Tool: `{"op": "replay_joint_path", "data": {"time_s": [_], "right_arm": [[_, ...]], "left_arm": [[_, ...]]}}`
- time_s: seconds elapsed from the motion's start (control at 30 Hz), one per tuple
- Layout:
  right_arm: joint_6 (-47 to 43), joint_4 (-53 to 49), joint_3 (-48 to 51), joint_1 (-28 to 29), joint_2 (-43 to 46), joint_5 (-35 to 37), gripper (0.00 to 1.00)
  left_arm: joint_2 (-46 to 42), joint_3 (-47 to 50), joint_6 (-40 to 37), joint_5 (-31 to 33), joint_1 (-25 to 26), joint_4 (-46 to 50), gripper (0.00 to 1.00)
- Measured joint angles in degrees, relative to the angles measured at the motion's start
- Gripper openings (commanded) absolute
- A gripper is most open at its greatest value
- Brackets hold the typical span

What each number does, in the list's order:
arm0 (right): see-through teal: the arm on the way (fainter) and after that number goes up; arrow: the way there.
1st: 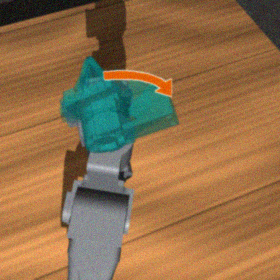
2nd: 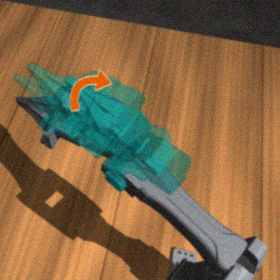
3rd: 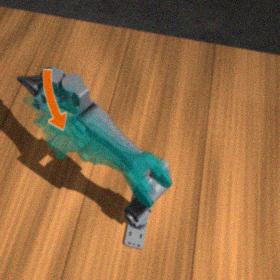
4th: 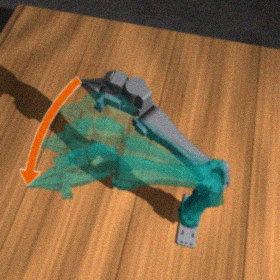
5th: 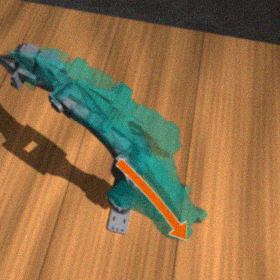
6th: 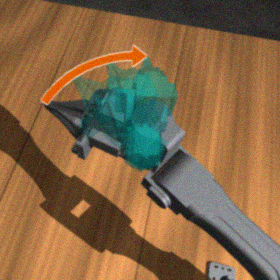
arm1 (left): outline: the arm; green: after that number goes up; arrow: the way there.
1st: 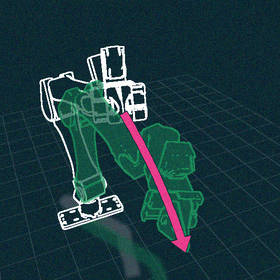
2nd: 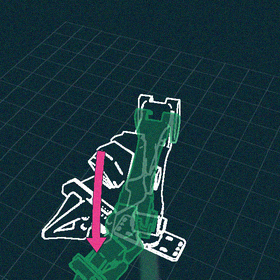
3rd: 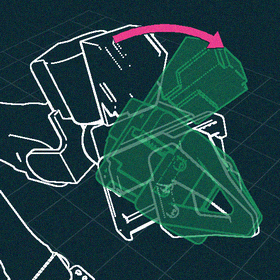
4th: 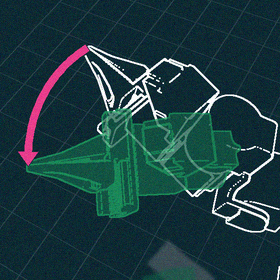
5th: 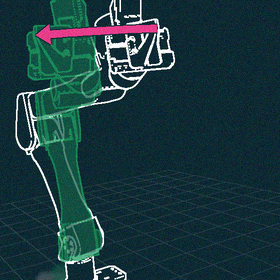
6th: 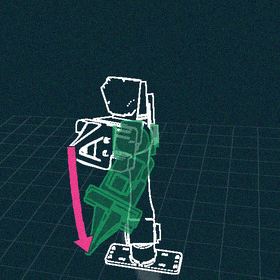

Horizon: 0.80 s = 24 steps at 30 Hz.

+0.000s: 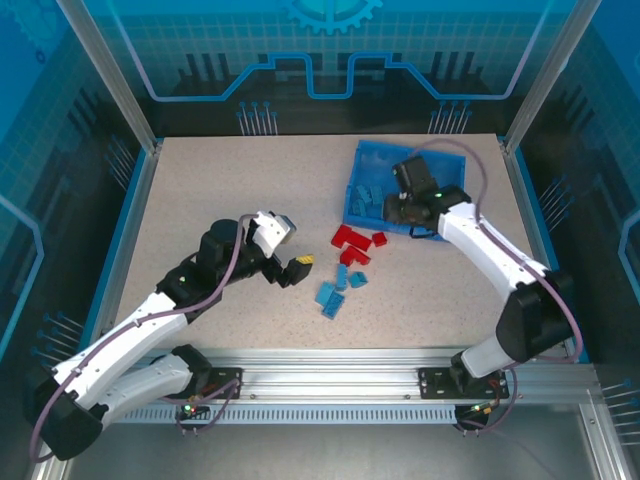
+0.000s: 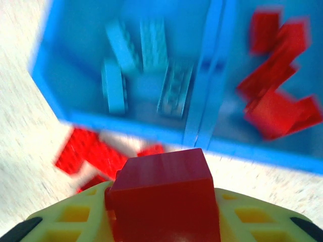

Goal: Sort the legos into containers by color

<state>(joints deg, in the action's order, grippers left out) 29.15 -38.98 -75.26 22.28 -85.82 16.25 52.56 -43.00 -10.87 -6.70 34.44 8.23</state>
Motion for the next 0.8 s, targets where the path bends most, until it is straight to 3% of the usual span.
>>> {"op": "replay_joint_path", "data": {"time_s": [0.13, 0.3, 0.43, 0.57, 0.8], "right_arm": [[1.53, 0.31, -7.65, -7.08, -1.51, 1.9, 0.33], [1.95, 0.15, -17.59, -15.3, -13.4, 2.21, 0.33], [2.45, -2.29, -27.56, -17.55, -26.25, 0.94, 0.34], [3.56, -6.25, -36.28, -18.6, -36.06, -0.68, 0.47], [3.43, -12.35, -44.19, -19.06, -40.37, -2.14, 0.55]], "left_arm": [[1.42, 0.0, 0.0, -0.04, 0.0, -0.52, 0.99], [1.73, -0.02, 0.04, -0.2, 0.0, -0.52, 0.99], [1.73, -0.13, 0.48, 0.04, 0.0, 1.18, 0.99], [1.73, -0.92, 0.76, 0.48, 0.0, 3.3, 0.99], [1.73, -1.64, 2.16, 1.33, 0.0, 4.63, 0.99]]}}
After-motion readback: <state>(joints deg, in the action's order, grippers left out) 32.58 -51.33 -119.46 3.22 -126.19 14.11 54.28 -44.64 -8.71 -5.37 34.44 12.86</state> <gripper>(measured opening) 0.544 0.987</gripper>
